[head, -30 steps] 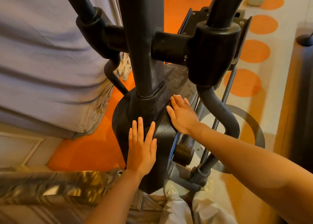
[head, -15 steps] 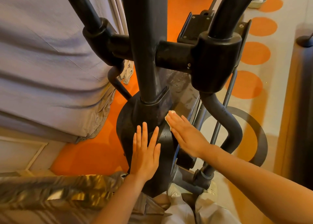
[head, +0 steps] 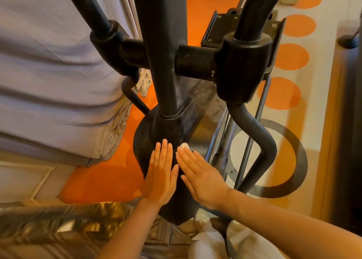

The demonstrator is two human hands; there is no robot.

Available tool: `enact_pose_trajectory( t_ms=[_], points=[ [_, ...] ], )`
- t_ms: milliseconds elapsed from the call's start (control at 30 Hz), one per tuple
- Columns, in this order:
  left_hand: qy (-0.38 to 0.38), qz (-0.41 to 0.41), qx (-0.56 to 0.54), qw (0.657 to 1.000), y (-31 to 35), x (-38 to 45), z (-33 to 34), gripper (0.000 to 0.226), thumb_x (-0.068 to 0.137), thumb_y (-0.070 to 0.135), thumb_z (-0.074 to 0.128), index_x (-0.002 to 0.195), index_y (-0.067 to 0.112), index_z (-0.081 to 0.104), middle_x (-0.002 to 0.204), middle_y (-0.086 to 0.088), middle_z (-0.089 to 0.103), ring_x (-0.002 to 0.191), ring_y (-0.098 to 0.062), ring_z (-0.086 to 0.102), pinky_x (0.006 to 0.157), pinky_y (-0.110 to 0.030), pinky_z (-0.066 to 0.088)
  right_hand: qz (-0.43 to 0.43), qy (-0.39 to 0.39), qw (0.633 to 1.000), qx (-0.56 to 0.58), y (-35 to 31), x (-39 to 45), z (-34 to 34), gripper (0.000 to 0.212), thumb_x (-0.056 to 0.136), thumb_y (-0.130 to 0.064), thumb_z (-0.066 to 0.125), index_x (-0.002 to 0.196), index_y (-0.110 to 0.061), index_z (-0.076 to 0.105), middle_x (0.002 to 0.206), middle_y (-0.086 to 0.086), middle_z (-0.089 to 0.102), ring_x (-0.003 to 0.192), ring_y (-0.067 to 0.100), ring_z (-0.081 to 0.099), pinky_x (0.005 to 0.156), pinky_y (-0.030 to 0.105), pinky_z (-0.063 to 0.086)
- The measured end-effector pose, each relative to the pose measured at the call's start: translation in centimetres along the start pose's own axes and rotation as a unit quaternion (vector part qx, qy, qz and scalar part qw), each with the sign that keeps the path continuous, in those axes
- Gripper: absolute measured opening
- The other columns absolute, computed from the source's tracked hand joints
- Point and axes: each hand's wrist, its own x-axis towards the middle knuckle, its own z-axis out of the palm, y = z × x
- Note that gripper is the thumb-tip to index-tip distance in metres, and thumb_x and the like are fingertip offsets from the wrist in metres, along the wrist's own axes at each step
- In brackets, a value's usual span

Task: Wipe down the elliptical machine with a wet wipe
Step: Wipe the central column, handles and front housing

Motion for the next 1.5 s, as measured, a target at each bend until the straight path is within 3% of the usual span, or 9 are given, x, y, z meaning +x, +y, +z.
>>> enact_pose_trajectory(
  t_ms=[100,300,433,733,867,933,1033,1167,1500],
  points=[
    [-0.008,0.006,0.010,1.000,-0.4,0.1,-0.2,0.056,0.108,0.043,0.017,0.158,0.024,0.001,0.166,0.010,-0.009,0.153,-0.015,-0.002,0.122,-0.032,0.005,-0.015,0.012,1.000,-0.022,1.4,0.3,-0.1,0.054,0.104,-0.031,0.027,0.154,-0.010,0.021,0.162,0.008,0.016,0.150,0.021,0.009,0.123,0.039,0.009],
    [-0.009,0.004,0.017,1.000,-0.4,0.2,-0.6,0.056,0.107,0.041,0.020,0.157,0.016,0.010,0.164,-0.005,0.012,0.153,-0.017,0.002,0.121,-0.035,0.014,0.173,0.077,0.977,0.097,2.1,3.9,-0.9,0.056,0.102,-0.034,0.025,0.151,-0.006,0.029,0.158,0.012,0.026,0.147,0.027,0.021,0.121,0.038,0.015],
    [-0.004,0.006,0.001,1.000,-0.5,0.0,-0.6,0.056,0.107,0.039,0.024,0.157,0.018,0.012,0.164,-0.002,0.012,0.153,-0.018,0.005,0.121,-0.036,0.015,0.211,0.132,0.953,0.171,0.8,5.4,-1.3,0.037,0.096,0.001,0.046,0.128,-0.016,0.043,0.134,0.002,0.043,0.118,0.025,0.048,0.087,0.034,0.053],
    [-0.006,0.019,-0.002,1.000,-0.9,0.1,-1.0,0.055,0.107,0.041,0.022,0.157,0.021,0.011,0.165,0.007,0.003,0.153,-0.015,0.005,0.121,-0.031,0.013,0.249,0.116,0.941,0.199,1.6,3.6,-1.8,0.045,0.105,-0.024,0.036,0.150,-0.017,0.036,0.154,0.000,0.037,0.142,0.017,0.034,0.116,0.035,0.030],
    [-0.003,0.027,0.003,1.000,-1.0,0.0,-1.2,0.055,0.107,0.040,0.025,0.157,0.021,0.012,0.165,0.002,0.011,0.153,-0.016,0.008,0.121,-0.032,0.016,0.314,0.201,0.890,0.263,1.2,4.2,-1.8,0.035,0.103,-0.023,0.044,0.138,-0.018,0.052,0.114,0.007,0.066,0.091,0.005,0.062,0.091,0.017,0.048],
    [-0.001,0.028,0.002,1.000,-0.9,0.0,-1.3,0.054,0.107,0.039,0.026,0.157,0.019,0.016,0.164,0.000,0.014,0.153,-0.017,0.009,0.121,-0.032,0.016,0.316,0.255,0.859,0.312,-0.5,4.5,-1.4,0.035,0.102,-0.020,0.049,0.136,-0.024,0.053,0.099,-0.001,0.067,0.078,-0.009,0.059,0.077,0.007,0.046],
    [0.003,0.034,-0.015,0.999,-0.8,0.0,-1.4,0.052,0.109,0.039,0.022,0.156,0.018,0.017,0.163,-0.004,0.019,0.153,-0.017,0.010,0.121,-0.036,0.017,0.264,0.226,0.862,0.370,-3.4,4.7,-0.2,0.044,0.104,-0.020,0.043,0.145,-0.030,0.032,0.126,-0.007,0.057,0.106,-0.016,0.052,0.100,0.005,0.036],
    [0.001,0.047,-0.031,0.998,-1.2,0.0,-1.4,0.050,0.109,0.040,0.017,0.156,0.022,0.011,0.161,-0.005,0.022,0.152,-0.016,0.009,0.120,-0.041,0.018,0.152,0.123,0.941,0.278,-3.5,4.8,0.4,0.060,0.105,-0.029,0.025,0.151,-0.022,-0.013,0.160,-0.006,-0.014,0.148,0.004,-0.012,0.118,0.024,-0.014],
    [-0.024,0.069,0.010,0.997,-2.3,0.2,-1.6,0.053,0.108,0.038,0.016,0.155,0.016,0.008,0.162,-0.005,0.015,0.153,-0.015,0.002,0.121,-0.036,0.012,0.179,0.152,0.916,0.327,-1.8,7.9,-1.5,0.073,0.104,-0.026,0.037,0.154,-0.013,-0.015,0.162,0.001,-0.016,0.146,0.004,-0.018,0.120,0.028,-0.006]
  ],
)
